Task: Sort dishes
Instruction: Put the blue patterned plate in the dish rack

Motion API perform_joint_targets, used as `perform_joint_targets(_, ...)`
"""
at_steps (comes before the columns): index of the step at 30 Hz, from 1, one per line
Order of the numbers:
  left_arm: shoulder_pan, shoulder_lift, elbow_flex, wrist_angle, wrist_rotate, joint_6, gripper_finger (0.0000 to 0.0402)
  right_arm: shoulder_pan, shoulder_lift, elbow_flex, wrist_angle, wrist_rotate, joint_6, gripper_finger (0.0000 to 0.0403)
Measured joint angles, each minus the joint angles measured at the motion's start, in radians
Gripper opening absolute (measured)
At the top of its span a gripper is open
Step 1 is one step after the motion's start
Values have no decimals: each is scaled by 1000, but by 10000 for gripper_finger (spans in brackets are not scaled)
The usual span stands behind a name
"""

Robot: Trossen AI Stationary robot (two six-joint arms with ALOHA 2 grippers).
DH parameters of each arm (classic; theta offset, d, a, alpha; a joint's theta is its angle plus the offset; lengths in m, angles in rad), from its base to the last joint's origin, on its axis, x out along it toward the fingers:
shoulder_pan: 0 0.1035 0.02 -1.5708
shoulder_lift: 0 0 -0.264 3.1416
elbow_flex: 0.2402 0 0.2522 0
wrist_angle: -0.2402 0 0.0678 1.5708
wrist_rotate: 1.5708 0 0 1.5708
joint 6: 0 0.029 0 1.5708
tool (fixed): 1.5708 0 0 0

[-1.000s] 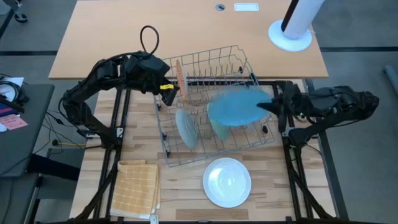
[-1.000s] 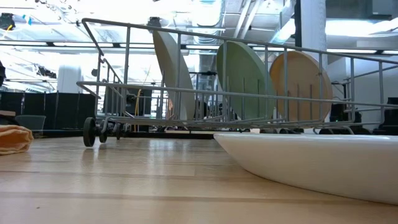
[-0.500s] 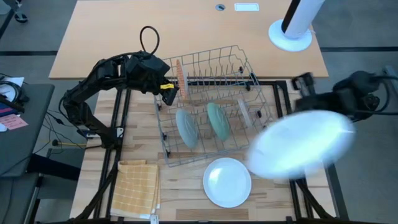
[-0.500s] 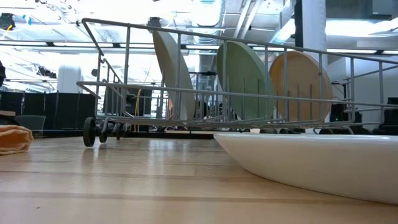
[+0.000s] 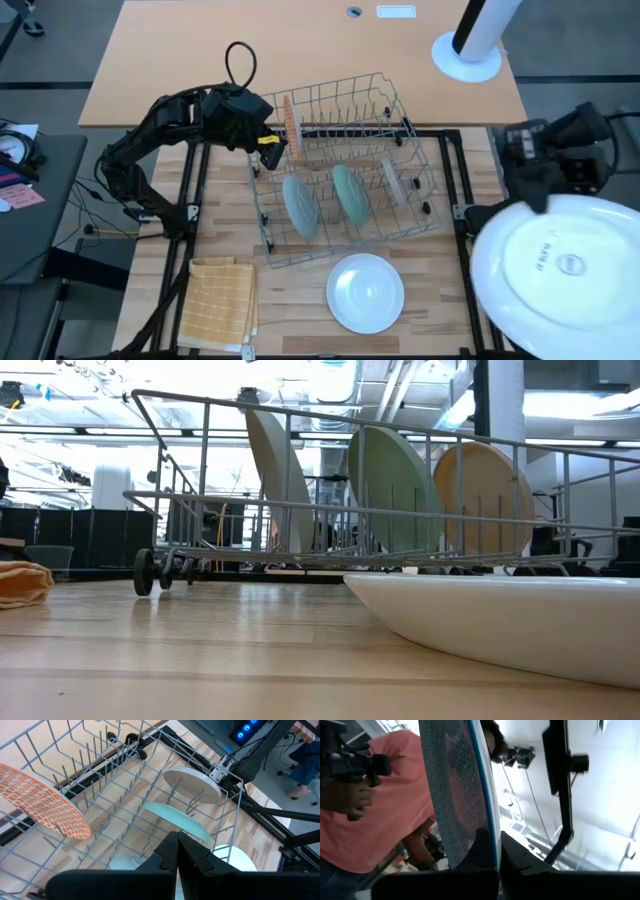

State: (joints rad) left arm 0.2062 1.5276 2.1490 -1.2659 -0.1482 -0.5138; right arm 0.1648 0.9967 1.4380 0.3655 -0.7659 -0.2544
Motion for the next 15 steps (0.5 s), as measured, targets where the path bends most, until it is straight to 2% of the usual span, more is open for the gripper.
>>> perform_joint_targets(7, 0, 0, 0, 0, 0, -2, 0, -38, 70, -2, 142, -109, 159, 1)
perform_joint_targets(15, 0, 0, 0, 0, 1, 0, 0, -91, 106, -1, 282, -138, 360, 1)
